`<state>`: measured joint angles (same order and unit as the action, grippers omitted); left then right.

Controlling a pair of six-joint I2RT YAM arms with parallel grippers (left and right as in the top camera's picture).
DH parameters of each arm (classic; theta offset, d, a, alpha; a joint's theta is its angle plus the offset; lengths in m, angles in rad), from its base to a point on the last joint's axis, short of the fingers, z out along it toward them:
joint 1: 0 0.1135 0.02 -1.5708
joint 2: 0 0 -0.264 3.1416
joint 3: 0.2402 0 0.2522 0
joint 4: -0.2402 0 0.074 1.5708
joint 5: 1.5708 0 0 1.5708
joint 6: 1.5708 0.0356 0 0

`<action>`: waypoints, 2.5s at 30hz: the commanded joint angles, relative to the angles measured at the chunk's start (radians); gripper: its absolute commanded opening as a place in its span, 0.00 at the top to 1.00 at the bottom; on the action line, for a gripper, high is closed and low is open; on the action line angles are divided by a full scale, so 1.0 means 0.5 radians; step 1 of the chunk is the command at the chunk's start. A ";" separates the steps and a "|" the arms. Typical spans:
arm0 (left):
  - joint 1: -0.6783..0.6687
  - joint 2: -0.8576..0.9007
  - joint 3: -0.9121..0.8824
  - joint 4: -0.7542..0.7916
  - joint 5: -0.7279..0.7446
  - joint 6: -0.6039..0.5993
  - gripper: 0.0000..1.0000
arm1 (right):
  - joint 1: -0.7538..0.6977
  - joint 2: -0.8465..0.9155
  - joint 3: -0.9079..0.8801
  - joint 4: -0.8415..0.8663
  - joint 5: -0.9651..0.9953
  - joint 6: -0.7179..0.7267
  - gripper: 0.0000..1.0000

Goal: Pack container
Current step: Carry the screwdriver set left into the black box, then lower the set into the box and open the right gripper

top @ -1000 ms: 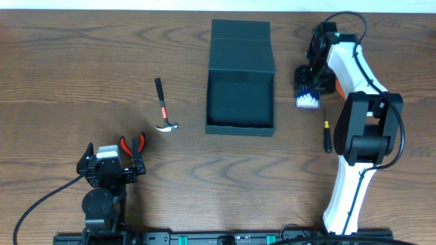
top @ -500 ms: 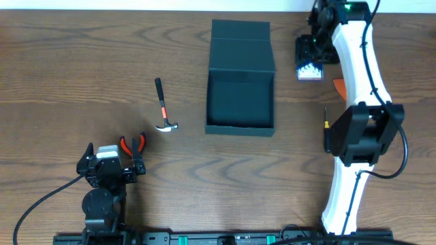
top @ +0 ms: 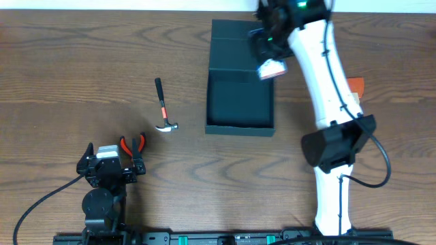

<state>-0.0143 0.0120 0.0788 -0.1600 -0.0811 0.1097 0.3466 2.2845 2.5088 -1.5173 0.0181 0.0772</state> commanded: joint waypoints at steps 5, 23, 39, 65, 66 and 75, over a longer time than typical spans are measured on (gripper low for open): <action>-0.005 -0.002 -0.055 -0.023 0.006 0.027 0.01 | 0.239 -0.009 0.047 -0.090 0.088 0.405 0.53; -0.005 -0.002 -0.055 -0.023 0.006 0.027 0.02 | 0.269 -0.009 -0.098 -0.227 0.227 0.853 0.53; -0.005 -0.002 -0.055 -0.023 0.006 0.027 0.02 | 0.269 -0.009 -0.635 -0.045 0.262 0.900 0.53; -0.005 -0.002 -0.055 -0.023 0.006 0.027 0.01 | 0.256 -0.009 -1.170 0.366 0.209 0.967 0.55; -0.005 -0.002 -0.055 -0.023 0.006 0.027 0.02 | 0.253 -0.009 -1.189 0.384 0.209 0.967 0.55; -0.005 -0.002 -0.055 -0.023 0.006 0.027 0.01 | 0.227 -0.009 -1.225 0.426 0.217 0.968 0.55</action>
<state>-0.0143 0.0120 0.0788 -0.1600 -0.0811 0.1097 0.4709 2.2845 1.9038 -1.3094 0.1204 0.5415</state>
